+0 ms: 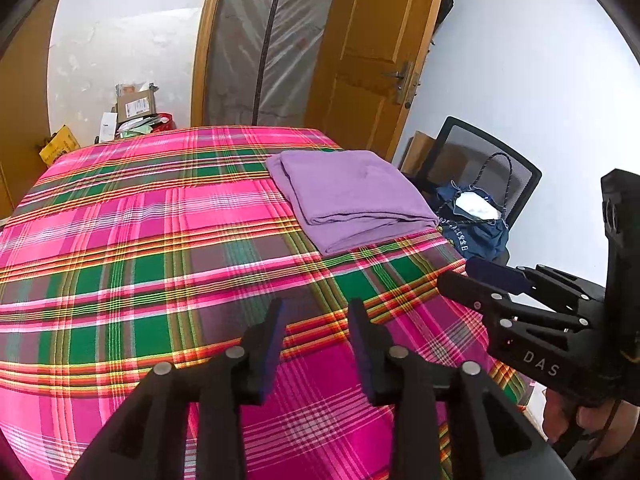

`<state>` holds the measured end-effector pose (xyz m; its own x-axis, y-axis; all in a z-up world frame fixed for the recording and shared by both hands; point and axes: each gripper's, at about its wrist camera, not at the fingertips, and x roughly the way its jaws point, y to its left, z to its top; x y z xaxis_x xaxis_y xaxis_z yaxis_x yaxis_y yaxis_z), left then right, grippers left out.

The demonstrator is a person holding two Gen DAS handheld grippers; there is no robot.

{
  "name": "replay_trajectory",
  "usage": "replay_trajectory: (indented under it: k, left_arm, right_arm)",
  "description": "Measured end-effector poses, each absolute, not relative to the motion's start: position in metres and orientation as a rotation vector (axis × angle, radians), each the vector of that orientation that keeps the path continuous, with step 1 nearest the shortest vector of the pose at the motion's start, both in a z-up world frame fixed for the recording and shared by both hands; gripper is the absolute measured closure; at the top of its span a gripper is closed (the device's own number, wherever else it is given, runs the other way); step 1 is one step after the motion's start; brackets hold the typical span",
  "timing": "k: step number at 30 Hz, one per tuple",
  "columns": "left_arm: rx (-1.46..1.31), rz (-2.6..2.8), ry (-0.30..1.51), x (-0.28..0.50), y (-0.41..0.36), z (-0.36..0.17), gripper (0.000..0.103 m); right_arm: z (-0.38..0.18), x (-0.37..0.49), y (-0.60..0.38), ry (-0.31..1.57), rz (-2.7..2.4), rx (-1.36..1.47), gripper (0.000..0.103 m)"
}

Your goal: Fold clothes

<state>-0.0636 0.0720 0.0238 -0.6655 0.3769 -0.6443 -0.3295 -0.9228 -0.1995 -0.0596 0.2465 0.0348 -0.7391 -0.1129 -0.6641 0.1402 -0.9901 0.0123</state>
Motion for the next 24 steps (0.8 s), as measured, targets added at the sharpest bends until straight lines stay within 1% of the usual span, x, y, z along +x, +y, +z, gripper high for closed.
replay_trajectory:
  k: [5, 10, 24]
  left_arm:
    - [-1.019, 2.565, -0.103, -0.065, 0.074, 0.023, 0.060]
    - [-1.018, 2.586, -0.081, -0.066, 0.077, 0.023, 0.049]
    - [-0.996, 2.671, 0.075, -0.060, 0.088, 0.025, 0.049]
  right_arm:
    - [0.034, -0.060, 0.249, 0.045, -2.809, 1.065, 0.063]
    - [0.031, -0.061, 0.255, 0.032, -2.812, 1.075, 0.063]
    - [0.027, -0.065, 0.258, 0.019, -2.811, 1.099, 0.063]
